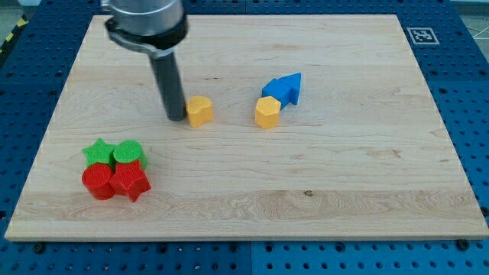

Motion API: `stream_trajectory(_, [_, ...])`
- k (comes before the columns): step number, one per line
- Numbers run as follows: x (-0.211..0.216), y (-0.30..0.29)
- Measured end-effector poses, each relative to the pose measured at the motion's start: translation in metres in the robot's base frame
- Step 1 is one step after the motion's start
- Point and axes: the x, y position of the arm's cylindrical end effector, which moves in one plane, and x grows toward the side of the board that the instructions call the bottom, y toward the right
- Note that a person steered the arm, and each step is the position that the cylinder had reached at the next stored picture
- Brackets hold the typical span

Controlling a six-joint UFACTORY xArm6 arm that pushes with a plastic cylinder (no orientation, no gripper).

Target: Slide the blue triangle closer to the yellow hexagon

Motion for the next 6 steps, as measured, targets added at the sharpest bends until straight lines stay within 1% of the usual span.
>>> stream_trajectory(1, [0.0,0.046])
stream_trajectory(2, [0.0,0.079])
stream_trajectory(3, [0.0,0.078])
stream_trajectory(4, [-0.013,0.067])
stream_trajectory(5, [-0.059,0.059])
stream_trajectory(6, [-0.109,0.065])
